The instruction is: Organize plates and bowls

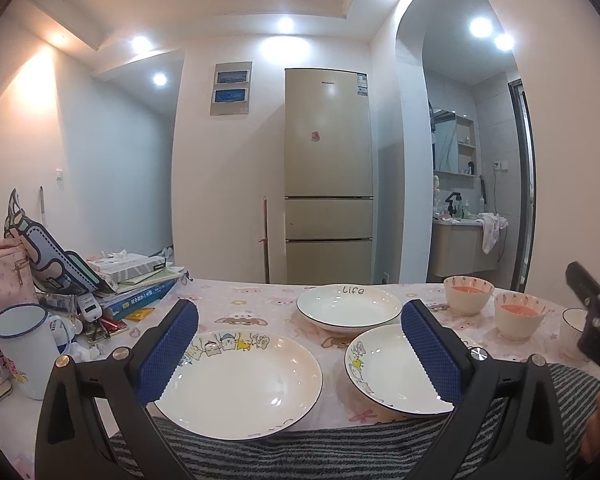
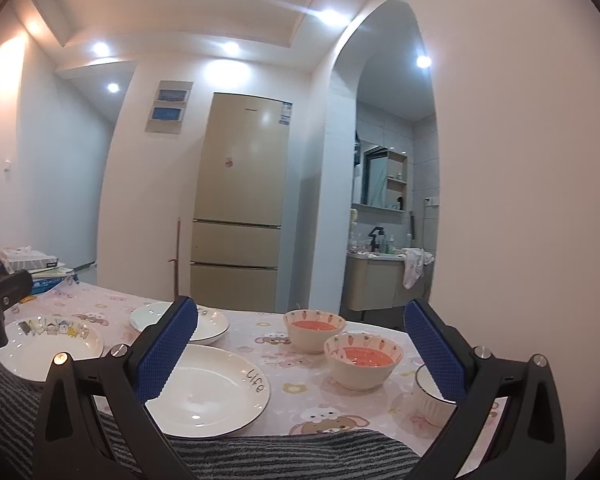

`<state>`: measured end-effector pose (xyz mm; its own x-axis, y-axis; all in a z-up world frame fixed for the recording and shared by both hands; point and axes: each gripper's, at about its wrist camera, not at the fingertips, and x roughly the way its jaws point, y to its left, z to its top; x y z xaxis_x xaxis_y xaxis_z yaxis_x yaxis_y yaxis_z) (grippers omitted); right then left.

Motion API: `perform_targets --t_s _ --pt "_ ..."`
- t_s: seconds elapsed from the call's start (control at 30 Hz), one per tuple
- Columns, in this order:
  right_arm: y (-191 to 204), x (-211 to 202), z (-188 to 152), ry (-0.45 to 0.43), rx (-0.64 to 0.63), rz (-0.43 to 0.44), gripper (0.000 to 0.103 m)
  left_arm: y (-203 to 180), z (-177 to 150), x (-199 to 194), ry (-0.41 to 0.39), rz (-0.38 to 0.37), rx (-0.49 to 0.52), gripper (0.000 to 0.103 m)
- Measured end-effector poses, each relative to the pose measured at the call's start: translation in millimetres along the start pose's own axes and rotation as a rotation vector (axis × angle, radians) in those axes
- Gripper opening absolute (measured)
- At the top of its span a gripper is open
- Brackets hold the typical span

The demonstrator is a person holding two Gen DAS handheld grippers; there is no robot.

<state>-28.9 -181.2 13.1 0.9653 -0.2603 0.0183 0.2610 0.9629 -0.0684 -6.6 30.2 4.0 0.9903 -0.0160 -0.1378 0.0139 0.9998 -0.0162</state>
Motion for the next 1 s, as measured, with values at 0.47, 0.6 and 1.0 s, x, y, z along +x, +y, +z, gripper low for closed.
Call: perform_targets --t_s 0.47,0.6,1.0 --pt "-1.7 -14.1 30.0 0.009 0.006 0.11 0.103 14.2 21.0 -22.6 -0.015 0.046 -0.034 0.103" --pt "-7.1 -12.9 51.8 0.026 0.029 0.15 0.103 29.2 35.0 -29.0 -0.001 0.02 -0.068 0.103" --pt "-0.8 29.1 72.1 0.212 0.129 0.382 0.103 63.1 68.0 -9.9 0.075 0.018 -0.082 0.103"
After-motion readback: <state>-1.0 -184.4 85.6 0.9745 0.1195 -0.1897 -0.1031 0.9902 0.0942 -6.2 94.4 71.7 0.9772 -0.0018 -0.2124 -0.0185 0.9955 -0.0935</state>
